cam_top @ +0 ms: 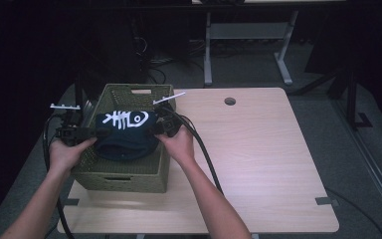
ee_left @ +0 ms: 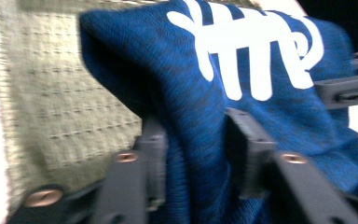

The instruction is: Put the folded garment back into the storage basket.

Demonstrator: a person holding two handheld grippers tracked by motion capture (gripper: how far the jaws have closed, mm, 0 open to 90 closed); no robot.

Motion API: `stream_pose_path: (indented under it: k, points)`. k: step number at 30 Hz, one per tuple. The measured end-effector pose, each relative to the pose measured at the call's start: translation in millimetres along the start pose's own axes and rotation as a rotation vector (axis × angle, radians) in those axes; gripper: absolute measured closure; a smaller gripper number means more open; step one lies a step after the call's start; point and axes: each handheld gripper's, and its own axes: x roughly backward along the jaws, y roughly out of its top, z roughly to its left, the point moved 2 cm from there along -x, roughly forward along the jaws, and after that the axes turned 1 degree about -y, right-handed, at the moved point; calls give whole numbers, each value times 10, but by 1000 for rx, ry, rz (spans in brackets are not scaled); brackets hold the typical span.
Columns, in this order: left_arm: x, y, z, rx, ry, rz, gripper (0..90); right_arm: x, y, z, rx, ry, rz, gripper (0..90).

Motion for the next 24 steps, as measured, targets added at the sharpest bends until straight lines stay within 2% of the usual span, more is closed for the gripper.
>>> stream_pose_path:
  k: [1, 2, 4, 6, 11, 12, 14, 16, 19, 24]
  points:
    - [12, 14, -2, -21, 31, -8, 471, 1, 3, -3, 24, -31, -1, 569]
    - [22, 25, 0, -28, 42, -9, 471, 21, 19, 2, 41, -72, -4, 514]
    - [36, 44, -1, -25, 38, -29, 476, 43, 48, -16, 42, -63, -10, 502]
    - [40, 59, -6, -27, 29, -25, 480, 74, 59, -29, 46, -67, -17, 503]
    - [80, 69, -54, -27, -11, -57, 492, 178, 78, -60, 22, -19, -44, 526]
    - [86, 70, -65, -29, -28, -61, 494, 219, 81, -66, 19, 7, -48, 531]
    - [98, 68, -100, -31, -47, -81, 494, 236, 82, -71, 19, 13, -53, 533]
    - [102, 71, -126, -34, -63, -86, 494, 287, 79, -82, 14, 46, -57, 532]
    - [100, 81, -167, -32, -94, -103, 493, 350, 67, -99, 15, 53, -66, 527]
    - [90, 98, -252, -46, -114, -112, 484, 466, 39, -153, 18, 87, -87, 510]
